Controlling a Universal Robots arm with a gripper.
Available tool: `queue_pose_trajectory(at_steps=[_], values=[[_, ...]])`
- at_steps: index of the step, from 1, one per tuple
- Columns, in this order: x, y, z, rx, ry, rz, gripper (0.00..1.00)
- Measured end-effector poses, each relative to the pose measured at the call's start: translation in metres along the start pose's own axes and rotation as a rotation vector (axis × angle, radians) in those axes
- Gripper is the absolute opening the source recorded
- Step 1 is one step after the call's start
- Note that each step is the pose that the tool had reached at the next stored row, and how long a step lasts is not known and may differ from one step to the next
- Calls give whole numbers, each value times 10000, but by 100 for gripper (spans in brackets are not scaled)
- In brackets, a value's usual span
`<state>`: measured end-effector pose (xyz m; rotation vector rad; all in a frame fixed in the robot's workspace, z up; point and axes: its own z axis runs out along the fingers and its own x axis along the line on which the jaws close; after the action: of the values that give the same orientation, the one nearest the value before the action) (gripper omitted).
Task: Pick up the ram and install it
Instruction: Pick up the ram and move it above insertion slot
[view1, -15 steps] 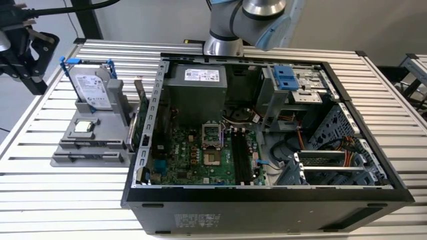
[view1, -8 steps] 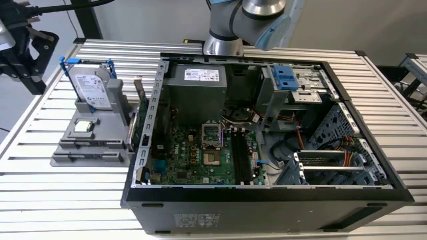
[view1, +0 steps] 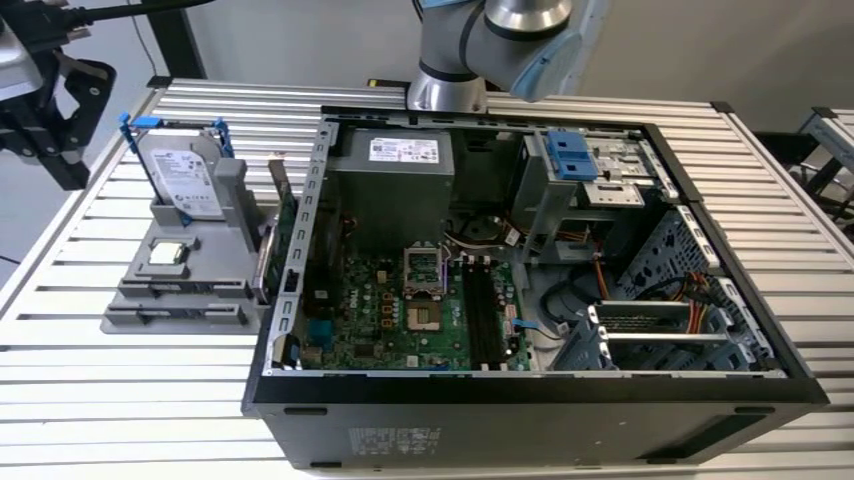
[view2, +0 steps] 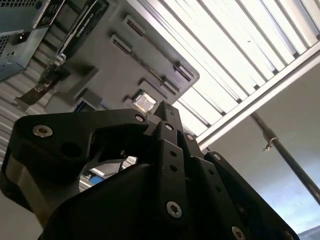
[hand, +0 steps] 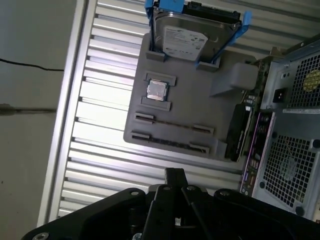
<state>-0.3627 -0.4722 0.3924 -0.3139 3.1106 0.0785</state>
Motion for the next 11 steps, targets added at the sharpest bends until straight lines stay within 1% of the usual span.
queue_pose_trajectory(at_steps=[11], values=[[15, 3, 0, 22, 59, -1026, 0]])
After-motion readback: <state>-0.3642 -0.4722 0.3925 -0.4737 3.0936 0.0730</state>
